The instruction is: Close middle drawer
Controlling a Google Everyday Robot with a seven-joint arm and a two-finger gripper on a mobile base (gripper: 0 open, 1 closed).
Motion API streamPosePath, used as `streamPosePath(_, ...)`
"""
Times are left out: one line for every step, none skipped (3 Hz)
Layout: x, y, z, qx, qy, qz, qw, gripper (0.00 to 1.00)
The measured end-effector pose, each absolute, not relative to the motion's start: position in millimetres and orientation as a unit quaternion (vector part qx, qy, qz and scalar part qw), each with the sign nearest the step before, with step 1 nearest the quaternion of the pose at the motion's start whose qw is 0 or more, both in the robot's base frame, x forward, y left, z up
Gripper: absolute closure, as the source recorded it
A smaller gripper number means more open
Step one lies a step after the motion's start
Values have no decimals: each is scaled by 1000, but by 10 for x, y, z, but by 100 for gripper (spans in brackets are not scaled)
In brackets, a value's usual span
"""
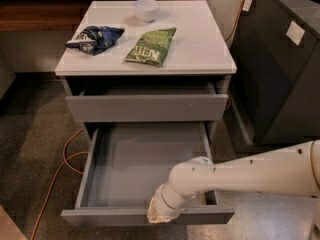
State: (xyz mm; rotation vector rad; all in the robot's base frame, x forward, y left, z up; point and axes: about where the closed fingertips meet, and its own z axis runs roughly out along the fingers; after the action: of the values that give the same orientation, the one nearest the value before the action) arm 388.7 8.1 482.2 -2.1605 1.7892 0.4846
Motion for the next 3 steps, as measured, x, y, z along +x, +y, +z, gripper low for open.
streamPosePath(3741, 154, 4486, -759, 617, 168, 122, 100)
streamPosePath(3688, 190, 4421, -759, 619, 164, 121, 100)
streamPosePath(3757, 123, 4300, -750, 633, 154, 113, 100)
